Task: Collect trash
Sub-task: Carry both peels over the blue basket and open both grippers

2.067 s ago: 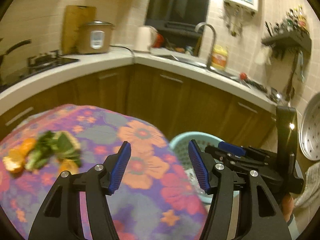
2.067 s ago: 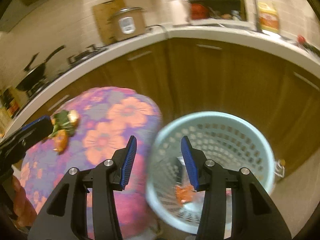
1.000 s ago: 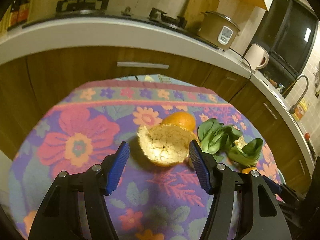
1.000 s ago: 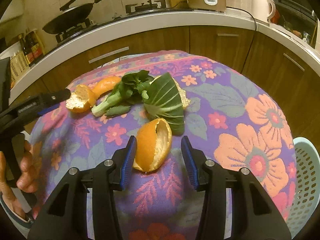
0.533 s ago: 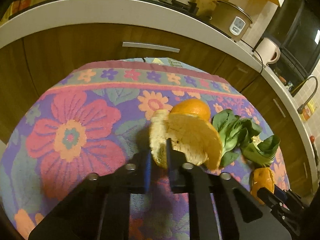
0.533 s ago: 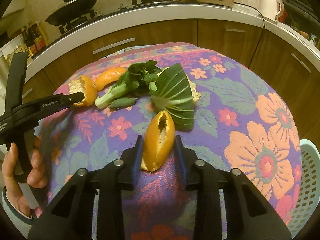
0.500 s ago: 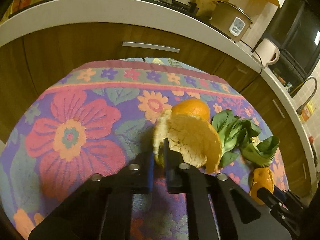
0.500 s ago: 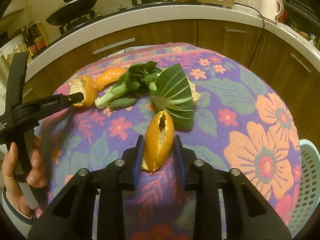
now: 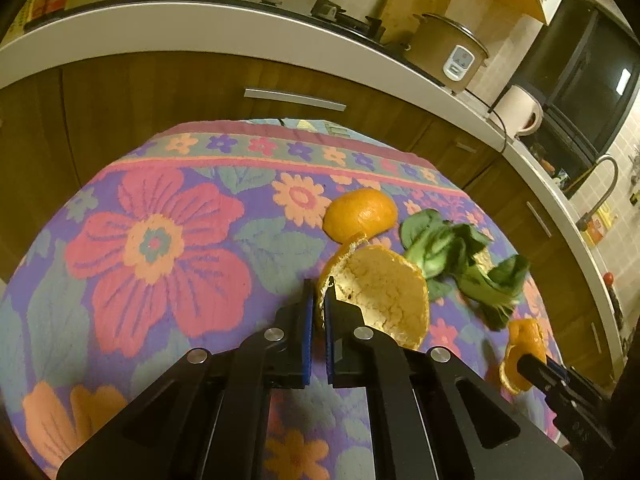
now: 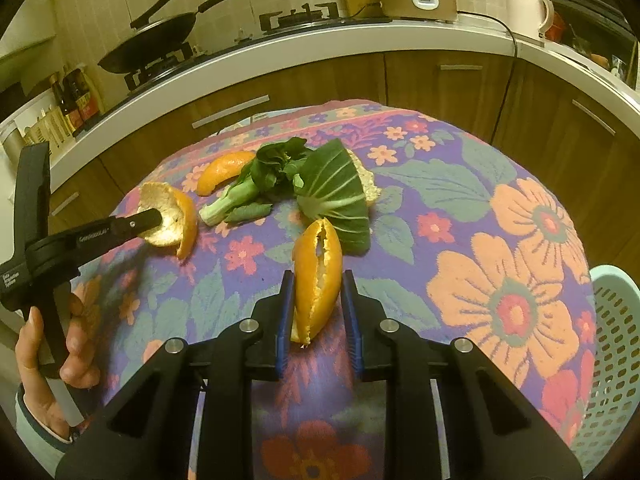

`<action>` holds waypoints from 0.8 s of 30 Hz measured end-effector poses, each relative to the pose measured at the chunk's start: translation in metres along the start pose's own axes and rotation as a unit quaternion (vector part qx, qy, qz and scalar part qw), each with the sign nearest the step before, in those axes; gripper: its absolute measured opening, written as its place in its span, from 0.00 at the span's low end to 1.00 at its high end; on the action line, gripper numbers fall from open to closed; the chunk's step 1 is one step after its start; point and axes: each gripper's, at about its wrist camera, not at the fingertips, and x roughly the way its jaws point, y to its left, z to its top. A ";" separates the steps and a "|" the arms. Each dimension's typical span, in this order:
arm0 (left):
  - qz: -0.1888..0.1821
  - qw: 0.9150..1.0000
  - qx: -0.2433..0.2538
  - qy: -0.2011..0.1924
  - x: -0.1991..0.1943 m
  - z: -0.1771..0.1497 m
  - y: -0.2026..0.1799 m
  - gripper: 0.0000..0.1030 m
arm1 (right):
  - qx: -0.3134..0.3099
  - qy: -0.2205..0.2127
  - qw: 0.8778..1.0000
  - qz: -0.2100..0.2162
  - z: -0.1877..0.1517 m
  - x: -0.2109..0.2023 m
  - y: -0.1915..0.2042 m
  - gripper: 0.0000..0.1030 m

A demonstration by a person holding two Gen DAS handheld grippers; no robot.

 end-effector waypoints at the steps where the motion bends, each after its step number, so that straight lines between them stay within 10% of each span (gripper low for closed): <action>1: -0.003 1.000 0.001 -0.002 -0.004 -0.002 -0.001 0.03 | 0.001 -0.003 1.000 0.001 -0.001 -0.003 -0.002 0.19; 24: -0.109 0.987 0.116 0.002 -0.033 -0.053 -0.128 0.03 | 0.044 -0.080 0.995 -0.032 -0.030 -0.088 -0.078 0.19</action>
